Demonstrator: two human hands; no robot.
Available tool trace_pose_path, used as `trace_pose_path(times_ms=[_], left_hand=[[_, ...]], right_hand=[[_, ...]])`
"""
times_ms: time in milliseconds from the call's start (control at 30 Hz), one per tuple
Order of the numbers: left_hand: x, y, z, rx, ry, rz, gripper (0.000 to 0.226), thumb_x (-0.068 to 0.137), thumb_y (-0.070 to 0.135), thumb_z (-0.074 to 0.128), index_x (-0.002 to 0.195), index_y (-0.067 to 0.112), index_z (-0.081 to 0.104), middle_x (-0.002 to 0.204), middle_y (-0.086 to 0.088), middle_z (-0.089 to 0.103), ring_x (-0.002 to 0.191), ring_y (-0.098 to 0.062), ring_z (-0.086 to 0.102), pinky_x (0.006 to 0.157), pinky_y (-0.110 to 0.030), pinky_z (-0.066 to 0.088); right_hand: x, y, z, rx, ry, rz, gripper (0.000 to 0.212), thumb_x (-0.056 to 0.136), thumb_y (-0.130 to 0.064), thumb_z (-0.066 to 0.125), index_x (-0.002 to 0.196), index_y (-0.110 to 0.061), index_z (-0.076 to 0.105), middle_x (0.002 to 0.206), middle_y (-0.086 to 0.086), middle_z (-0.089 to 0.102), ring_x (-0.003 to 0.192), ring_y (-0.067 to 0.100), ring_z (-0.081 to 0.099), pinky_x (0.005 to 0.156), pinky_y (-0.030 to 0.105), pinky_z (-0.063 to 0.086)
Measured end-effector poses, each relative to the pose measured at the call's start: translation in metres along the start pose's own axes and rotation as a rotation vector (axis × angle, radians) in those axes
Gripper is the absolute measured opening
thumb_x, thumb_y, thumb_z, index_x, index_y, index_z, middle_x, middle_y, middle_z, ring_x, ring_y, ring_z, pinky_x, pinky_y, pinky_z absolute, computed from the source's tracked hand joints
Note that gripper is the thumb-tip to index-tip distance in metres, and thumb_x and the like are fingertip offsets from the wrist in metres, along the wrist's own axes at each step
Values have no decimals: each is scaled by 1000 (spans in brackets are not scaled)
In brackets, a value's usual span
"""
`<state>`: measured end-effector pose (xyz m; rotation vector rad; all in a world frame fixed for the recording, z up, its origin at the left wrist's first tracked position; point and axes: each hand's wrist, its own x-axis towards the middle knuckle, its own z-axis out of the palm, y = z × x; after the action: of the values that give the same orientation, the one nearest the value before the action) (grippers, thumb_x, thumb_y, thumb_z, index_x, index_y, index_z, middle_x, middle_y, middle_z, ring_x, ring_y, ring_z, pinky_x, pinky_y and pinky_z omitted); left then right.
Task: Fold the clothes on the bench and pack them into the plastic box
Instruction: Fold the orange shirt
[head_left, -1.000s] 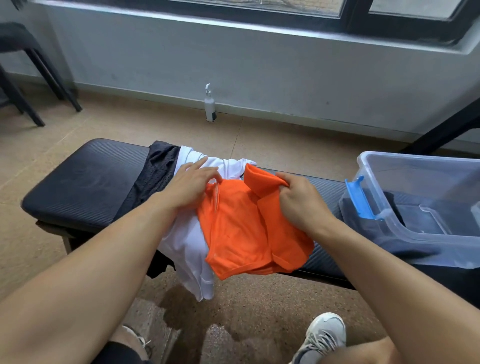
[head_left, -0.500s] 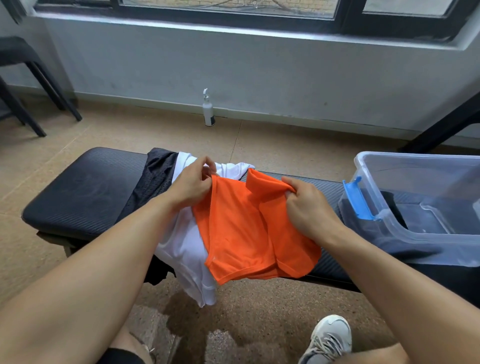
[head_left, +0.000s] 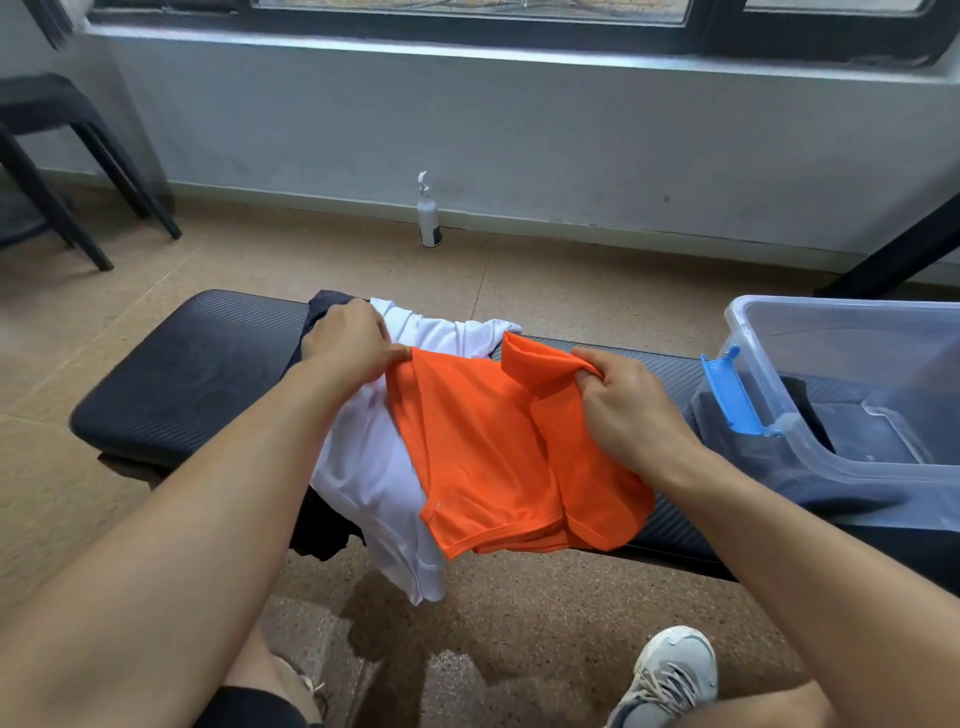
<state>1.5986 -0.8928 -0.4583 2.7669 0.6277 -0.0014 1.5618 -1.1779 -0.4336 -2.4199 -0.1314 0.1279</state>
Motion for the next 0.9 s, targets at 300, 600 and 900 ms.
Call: trace_pose_path(times_ms=[300,600,900], left_hand=[[-52,47,-18,-703,-701,-119,84,88,81,38,106,6,70,92,-13,79,75,-25,77,64,-29,55],[-45,49,4,-958,-260,17,10,95,10,65,102,10,72,75,-4,65,48,-3,59,42,-20,49],[-23,13,11,-780,-140,-70,10,97,15,63,92,10,70,75,-8,61,58,-17,54,44,-24,53]], right_hand=[[-5,-15,25,-31,17,-78,34,100,-37,41,117,-27,69,110,2,73,106,30,66,91,46,52],[-29,-31,55,-43,-201,-354,70,83,-12,71,148,-25,49,111,-3,57,101,13,56,82,14,32],[-40,-29,84,6,-383,-467,75,78,-11,71,149,-24,49,119,1,60,99,17,61,89,21,43]])
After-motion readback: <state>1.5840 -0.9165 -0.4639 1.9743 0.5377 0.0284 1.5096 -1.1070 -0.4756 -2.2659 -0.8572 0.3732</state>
